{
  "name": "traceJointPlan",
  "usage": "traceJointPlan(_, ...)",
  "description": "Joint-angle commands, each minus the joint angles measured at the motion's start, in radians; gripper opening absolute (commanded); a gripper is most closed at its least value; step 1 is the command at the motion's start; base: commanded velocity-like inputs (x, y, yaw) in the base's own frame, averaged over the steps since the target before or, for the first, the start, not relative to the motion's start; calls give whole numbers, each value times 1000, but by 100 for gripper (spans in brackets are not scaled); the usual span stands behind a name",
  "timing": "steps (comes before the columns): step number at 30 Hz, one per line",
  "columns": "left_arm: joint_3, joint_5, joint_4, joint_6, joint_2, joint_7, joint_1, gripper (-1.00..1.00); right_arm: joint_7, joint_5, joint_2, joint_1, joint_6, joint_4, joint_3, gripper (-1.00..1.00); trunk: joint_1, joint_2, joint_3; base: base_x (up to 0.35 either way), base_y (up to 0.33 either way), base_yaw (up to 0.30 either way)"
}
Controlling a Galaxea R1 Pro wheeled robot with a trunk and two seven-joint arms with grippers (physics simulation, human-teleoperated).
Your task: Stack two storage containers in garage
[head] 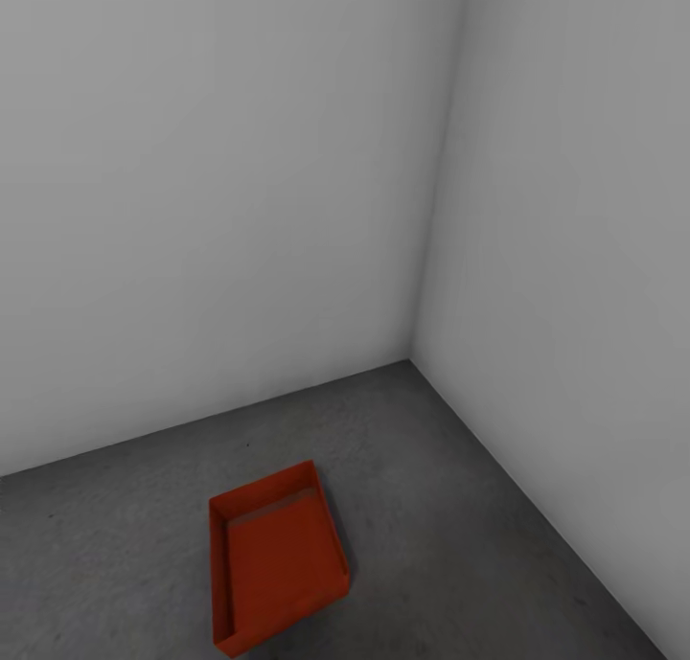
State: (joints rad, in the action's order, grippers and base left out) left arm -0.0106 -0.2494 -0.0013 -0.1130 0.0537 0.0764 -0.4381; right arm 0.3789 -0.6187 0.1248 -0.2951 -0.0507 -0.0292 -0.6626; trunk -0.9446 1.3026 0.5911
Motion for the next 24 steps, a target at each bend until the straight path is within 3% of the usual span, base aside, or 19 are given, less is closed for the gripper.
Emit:
traceJointPlan(1,-1,-5,0,-4,0,2,-1,100,0,-10,1,-1,-5,-3,-8,100,0,0,-1,0,0,85)
traceJointPlan(24,-1,-5,0,-4,0,3,-1,100,0,-12,0,-1,3,-3,-8,100,0,0,-13,0,0,20)
